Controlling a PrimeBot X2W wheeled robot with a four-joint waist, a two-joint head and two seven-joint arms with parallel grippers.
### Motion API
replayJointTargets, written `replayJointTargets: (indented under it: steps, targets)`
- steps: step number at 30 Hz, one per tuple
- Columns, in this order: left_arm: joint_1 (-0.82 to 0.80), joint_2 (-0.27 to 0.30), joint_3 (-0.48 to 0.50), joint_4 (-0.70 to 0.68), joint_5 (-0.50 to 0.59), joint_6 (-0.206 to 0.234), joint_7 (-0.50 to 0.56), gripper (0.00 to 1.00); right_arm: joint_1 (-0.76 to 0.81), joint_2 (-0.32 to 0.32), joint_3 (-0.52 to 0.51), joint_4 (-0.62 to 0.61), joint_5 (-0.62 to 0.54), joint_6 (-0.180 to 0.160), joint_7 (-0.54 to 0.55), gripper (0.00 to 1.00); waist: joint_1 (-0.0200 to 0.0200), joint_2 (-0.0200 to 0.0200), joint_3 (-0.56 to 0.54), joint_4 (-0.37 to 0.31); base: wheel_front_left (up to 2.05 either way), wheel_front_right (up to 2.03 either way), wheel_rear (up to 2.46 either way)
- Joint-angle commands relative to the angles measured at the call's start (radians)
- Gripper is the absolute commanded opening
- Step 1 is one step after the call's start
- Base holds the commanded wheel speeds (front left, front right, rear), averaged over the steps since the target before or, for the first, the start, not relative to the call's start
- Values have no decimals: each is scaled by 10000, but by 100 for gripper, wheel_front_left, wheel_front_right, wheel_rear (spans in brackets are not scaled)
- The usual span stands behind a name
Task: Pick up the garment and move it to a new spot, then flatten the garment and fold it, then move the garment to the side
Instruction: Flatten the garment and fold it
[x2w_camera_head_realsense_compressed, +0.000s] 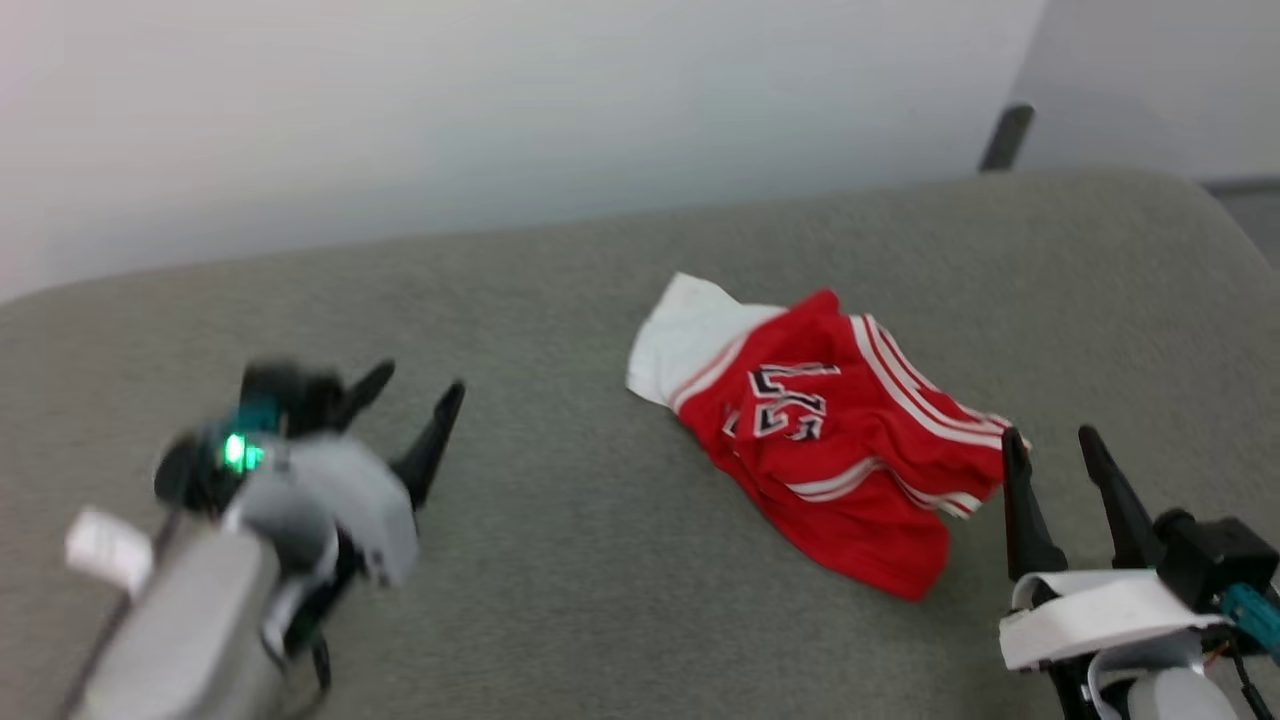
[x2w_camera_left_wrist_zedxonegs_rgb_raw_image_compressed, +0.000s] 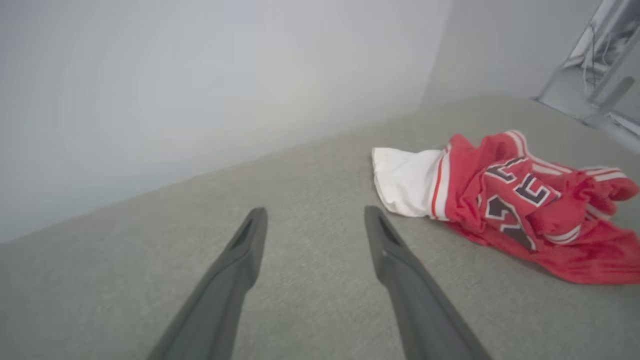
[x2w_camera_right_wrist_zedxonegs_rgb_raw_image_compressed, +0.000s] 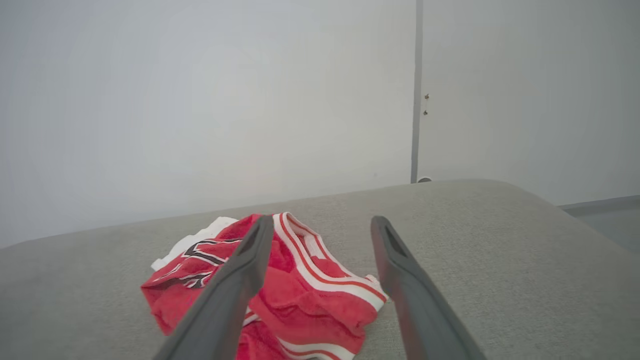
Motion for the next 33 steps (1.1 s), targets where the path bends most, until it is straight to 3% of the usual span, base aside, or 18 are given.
replayJointTargets:
  steps: [1, 8, 12, 17, 27, 29, 30, 31, 33]
  targets:
    - [-915, 327, -454, 218, -527, 5, 876, 100, -262, 22, 110, -74, 158, -6, -5, 100, 0, 0, 1425, -1364, 0, 0, 0]
    - [-3793, 1065, -1898, 1507, -3383, 5, 4645, 100, -579, 49, 454, -155, 1245, -6, -6, 100, 0, 0, 2674, -2574, 0, 0, 0]
    - [-4736, 1330, -2384, 2191, -4398, 3, 5980, 100, -680, 47, 567, -218, 1639, -6, -6, 100, 0, 0, 3076, -3092, 0, 0, 0]
    - [-5444, 1444, -2825, 2662, -5132, 2, 6582, 100, -753, 51, 725, -258, 1905, -6, -5, 100, 0, 0, 3294, -3396, 0, 0, 0]
    - [-6002, 1650, -3898, 3479, -5363, 9, 6859, 100, -863, 48, 915, -326, 2091, -6, -6, 100, 0, 0, 3460, -3497, 0, 0, 0]
    - [-5982, 1663, -4171, 3430, -5524, 9, 6962, 89, -883, 47, 952, -313, 2097, -7, -6, 100, 0, 0, 3466, -3490, 0, 0, 0]
    - [-5963, 1642, -4224, 3418, -5675, 9, 6940, 78, -890, 45, 958, -307, 2096, -7, -6, 100, 0, 0, 3464, -3480, 0, 0, 0]
    - [-5949, 1598, -4285, 3396, -5843, 8, 6969, 49, -897, 45, 965, -299, 2094, -7, -6, 100, 0, 0, 3459, -3469, 0, 0, 0]
    - [-5923, 1550, -4417, 3310, -6130, 0, 7074, 19, -889, 45, 951, -282, 2076, -7, -6, 100, 0, 0, 3430, -3430, 0, 0, 0]
